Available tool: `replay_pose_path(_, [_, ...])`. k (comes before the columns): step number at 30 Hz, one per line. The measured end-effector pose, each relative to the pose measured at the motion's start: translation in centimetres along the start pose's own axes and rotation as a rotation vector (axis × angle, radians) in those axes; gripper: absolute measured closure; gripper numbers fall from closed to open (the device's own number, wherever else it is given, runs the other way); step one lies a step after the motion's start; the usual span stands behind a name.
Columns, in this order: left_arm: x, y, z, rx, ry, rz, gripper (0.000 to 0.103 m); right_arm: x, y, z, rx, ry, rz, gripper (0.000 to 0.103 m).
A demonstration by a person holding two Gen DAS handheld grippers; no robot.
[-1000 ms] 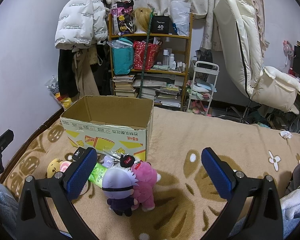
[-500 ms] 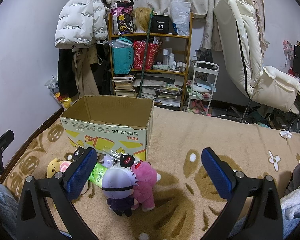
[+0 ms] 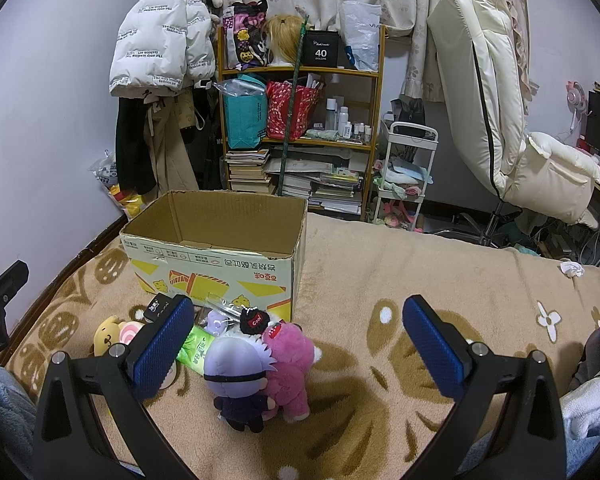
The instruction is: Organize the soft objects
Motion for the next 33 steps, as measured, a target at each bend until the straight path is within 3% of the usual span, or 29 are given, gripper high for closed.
replay_pose_path(22, [0.0, 0.1, 0.0, 0.005, -0.003, -0.001, 0.006, 0.0, -0.1, 0.0, 0.000, -0.001, 0.000, 0.000])
replay_pose_path(33, [0.8, -0.2, 1.4, 0.023, -0.033, -0.014, 0.006, -0.1, -0.2, 0.1, -0.001, -0.002, 0.000, 0.000])
Point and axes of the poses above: each gripper's, at about its wrist camera, not at the fingertips, and x roughly the way its jaws point, y to its right, z to its underside, the point moved 5 cm from there along x, roughly the way its jaws point, and after that the axes turned 12 degrees about y, right-handed, at the moved point
